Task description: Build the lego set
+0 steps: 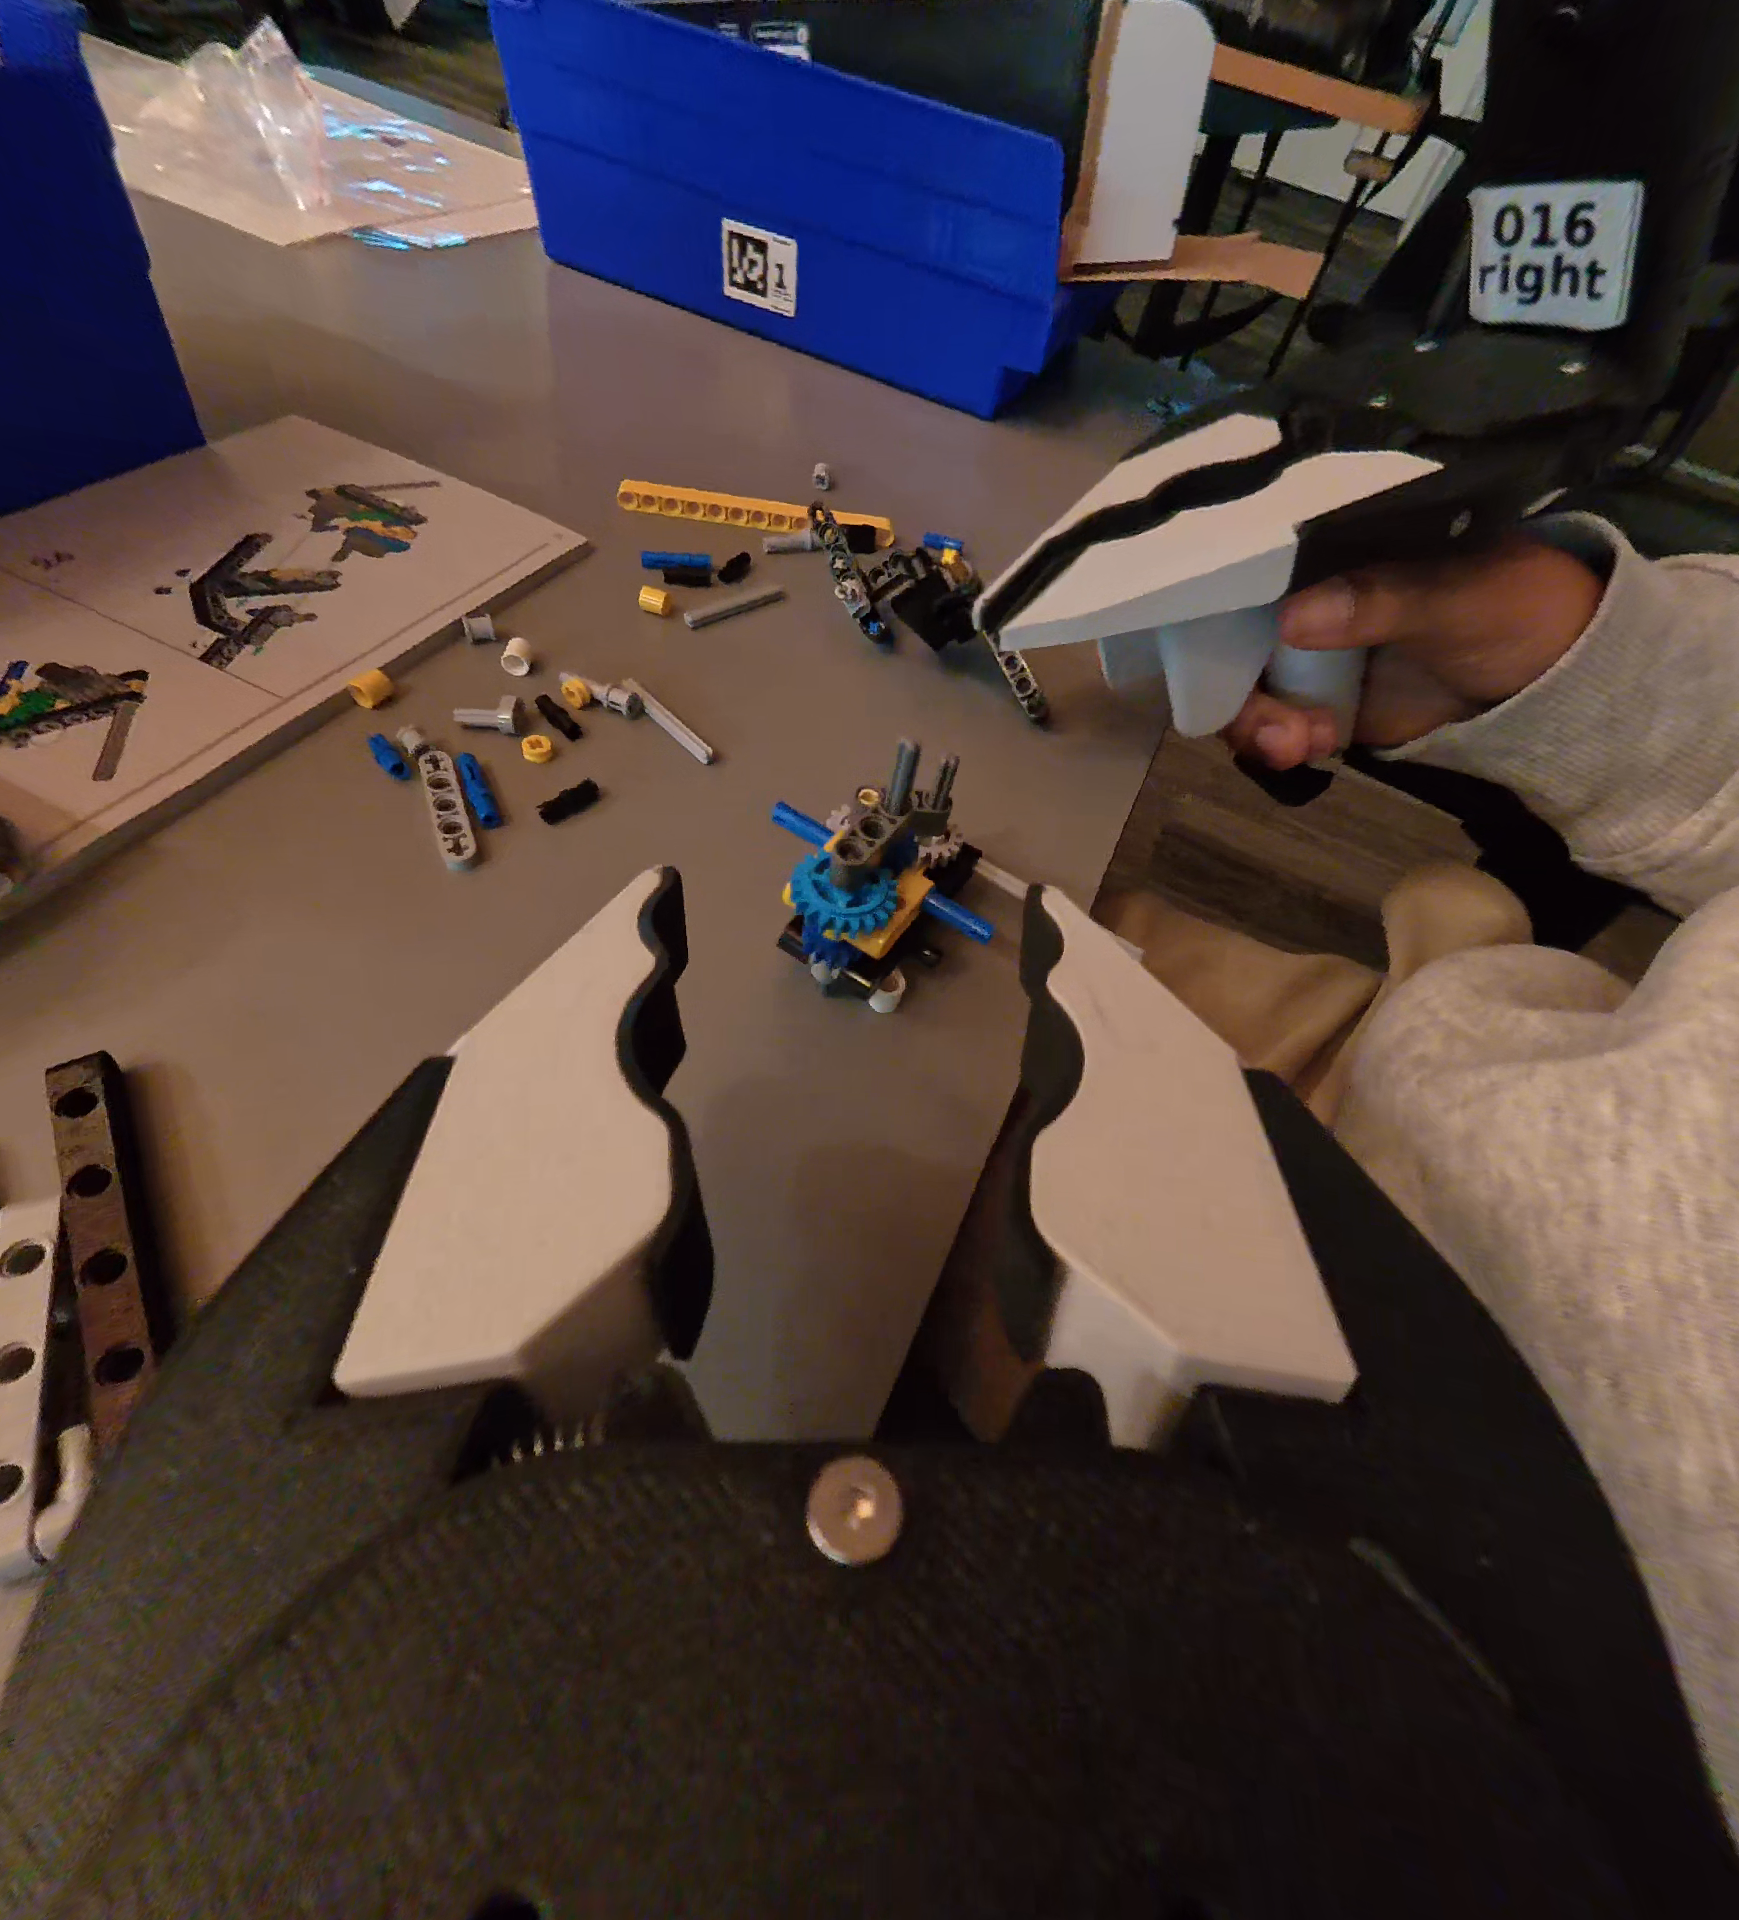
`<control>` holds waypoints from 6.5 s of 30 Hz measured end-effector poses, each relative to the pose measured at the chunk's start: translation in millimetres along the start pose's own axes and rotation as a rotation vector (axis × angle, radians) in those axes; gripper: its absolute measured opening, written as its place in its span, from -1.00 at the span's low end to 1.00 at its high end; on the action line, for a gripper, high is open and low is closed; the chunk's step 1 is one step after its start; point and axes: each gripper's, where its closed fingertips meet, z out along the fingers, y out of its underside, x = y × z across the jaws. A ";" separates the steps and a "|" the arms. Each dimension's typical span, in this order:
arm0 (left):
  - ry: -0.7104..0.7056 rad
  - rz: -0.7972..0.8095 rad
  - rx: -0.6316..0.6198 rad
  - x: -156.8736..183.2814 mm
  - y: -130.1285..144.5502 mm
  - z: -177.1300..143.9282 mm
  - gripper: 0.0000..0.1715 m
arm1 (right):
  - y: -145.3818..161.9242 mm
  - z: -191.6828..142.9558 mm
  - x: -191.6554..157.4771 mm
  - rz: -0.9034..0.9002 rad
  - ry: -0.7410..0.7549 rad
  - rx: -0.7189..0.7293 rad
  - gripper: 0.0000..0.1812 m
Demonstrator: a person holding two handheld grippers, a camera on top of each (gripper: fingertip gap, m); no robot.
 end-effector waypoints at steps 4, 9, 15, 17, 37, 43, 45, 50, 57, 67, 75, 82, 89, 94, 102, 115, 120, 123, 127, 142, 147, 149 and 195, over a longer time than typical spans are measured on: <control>-0.036 0.016 -0.004 -3.3 1.4 1.4 -0.27 | -3.4 -1.5 0.0 0.014 -0.006 0.022 -0.95; -0.113 0.102 0.045 -4.5 -1.1 -2.9 -0.29 | -14.2 2.6 -0.4 0.011 -0.024 0.061 -0.96; -0.157 0.120 0.055 -6.3 1.8 -5.2 -0.23 | -23.5 -2.1 -14.0 0.158 -0.145 0.133 -0.95; -0.157 0.112 0.054 -7.3 1.7 -4.8 -0.22 | -29.5 -6.8 -11.9 0.222 -0.171 0.171 -0.92; -0.066 0.045 -0.011 -0.7 6.1 5.0 -0.20 | -12.8 -1.0 -18.9 0.186 -0.161 0.085 -0.82; -0.073 0.054 -0.010 -1.0 6.5 5.1 -0.20 | -14.2 -1.0 -18.4 0.189 -0.166 0.088 -0.83; -0.072 0.054 -0.013 -0.8 6.8 5.2 -0.20 | -14.3 -1.2 -19.0 0.182 -0.164 0.088 -0.83; -0.065 0.049 -0.017 -0.4 7.3 5.4 -0.20 | -12.7 0.0 -18.7 0.175 -0.158 0.079 -0.83; -0.061 0.056 -0.026 0.6 9.1 6.0 -0.18 | -11.8 0.0 -17.8 0.181 -0.154 0.076 -0.83; -0.060 0.050 -0.031 0.0 9.5 6.2 -0.18 | -3.4 3.6 -18.0 0.088 -0.105 0.020 -0.84; -0.067 0.064 -0.037 0.7 10.8 6.4 -0.18 | -2.6 3.2 -20.7 0.028 -0.085 0.012 -0.86; -0.074 0.054 -0.015 -0.7 8.2 4.0 -0.18 | -4.4 4.6 -20.6 0.040 -0.098 0.017 -0.87; -0.073 0.038 -0.007 -1.7 7.1 2.6 -0.18 | -3.9 6.5 -21.5 0.029 -0.101 0.009 -0.87; -0.075 0.049 -0.011 -1.0 8.0 2.9 -0.18 | -3.9 6.9 -21.4 0.032 -0.101 0.008 -0.87; -0.069 0.048 -0.015 -0.3 8.3 3.4 -0.18 | -3.3 6.6 -21.3 0.029 -0.095 0.005 -0.87; -0.080 0.039 -0.042 -2.2 11.7 5.8 -0.24 | -2.5 5.3 -20.4 0.031 -0.087 0.004 -0.87; -0.101 0.091 -0.043 -0.4 12.1 7.1 -0.31 | -1.8 5.7 -20.5 0.030 -0.086 -0.001 -0.87; -0.094 0.097 -0.045 1.1 12.1 7.5 -0.30 | -1.8 5.7 -20.5 0.027 -0.084 -0.001 -0.88; -0.048 0.071 -0.063 5.5 13.0 9.5 -0.19 | -0.9 6.2 -20.4 0.030 -0.085 -0.004 -0.88; -0.085 0.091 -0.095 4.9 15.5 15.5 -0.36 | -1.6 5.8 -19.8 0.027 -0.080 -0.001 -0.89; -0.098 0.104 -0.091 4.3 15.1 15.4 -0.43 | -1.0 6.0 -19.8 0.026 -0.080 -0.004 -0.89; -0.101 0.112 -0.090 4.7 15.3 15.4 -0.46 | -0.9 6.1 -19.9 0.026 -0.080 -0.004 -0.89; -0.155 0.043 -0.115 3.0 20.1 14.2 -0.20 | 37.0 31.9 -8.5 -0.106 0.081 -0.260 -0.79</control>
